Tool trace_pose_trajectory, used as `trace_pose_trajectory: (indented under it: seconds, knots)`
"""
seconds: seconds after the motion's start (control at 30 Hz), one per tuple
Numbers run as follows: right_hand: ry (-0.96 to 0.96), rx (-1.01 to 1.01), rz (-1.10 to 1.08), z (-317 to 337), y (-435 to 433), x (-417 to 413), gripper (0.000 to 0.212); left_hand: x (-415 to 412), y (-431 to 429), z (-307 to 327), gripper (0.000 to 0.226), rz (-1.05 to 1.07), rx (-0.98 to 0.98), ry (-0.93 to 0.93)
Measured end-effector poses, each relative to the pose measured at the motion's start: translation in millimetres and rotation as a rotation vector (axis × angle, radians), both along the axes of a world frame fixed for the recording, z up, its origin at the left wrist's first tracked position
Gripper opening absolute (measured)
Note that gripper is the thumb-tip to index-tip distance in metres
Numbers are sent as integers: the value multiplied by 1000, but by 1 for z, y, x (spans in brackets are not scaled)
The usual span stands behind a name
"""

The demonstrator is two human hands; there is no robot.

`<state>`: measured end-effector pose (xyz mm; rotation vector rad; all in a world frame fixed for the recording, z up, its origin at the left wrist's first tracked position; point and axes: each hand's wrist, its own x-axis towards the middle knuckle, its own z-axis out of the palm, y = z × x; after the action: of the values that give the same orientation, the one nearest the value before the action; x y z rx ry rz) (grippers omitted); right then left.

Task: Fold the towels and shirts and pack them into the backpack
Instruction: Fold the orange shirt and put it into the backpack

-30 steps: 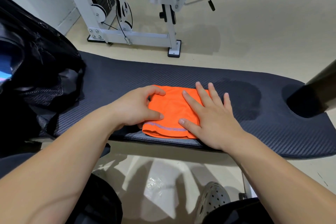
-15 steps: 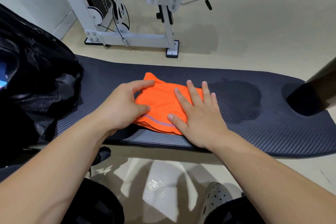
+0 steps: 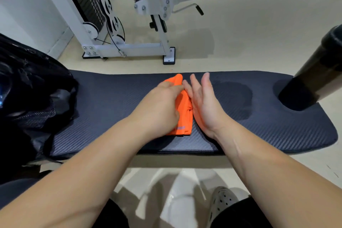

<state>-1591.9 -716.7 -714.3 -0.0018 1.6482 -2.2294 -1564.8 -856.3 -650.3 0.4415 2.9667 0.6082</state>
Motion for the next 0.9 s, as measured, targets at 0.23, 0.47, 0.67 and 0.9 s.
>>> trace_pose_trajectory:
  seconds: [0.23, 0.47, 0.67, 0.9]
  knots:
    - [164, 357, 89, 4, 15, -5, 64, 8, 22, -12, 23, -16, 119, -57]
    - [498, 1021, 271, 3, 36, -6, 58, 2, -5, -16, 25, 174, 324, 191]
    - [606, 1405, 365, -1, 26, 4, 85, -10, 4, -45, 60, 125, 63, 14]
    - [676, 1543, 247, -7, 4, 19, 93, -14, -24, -75, 74, -25, 12, -29]
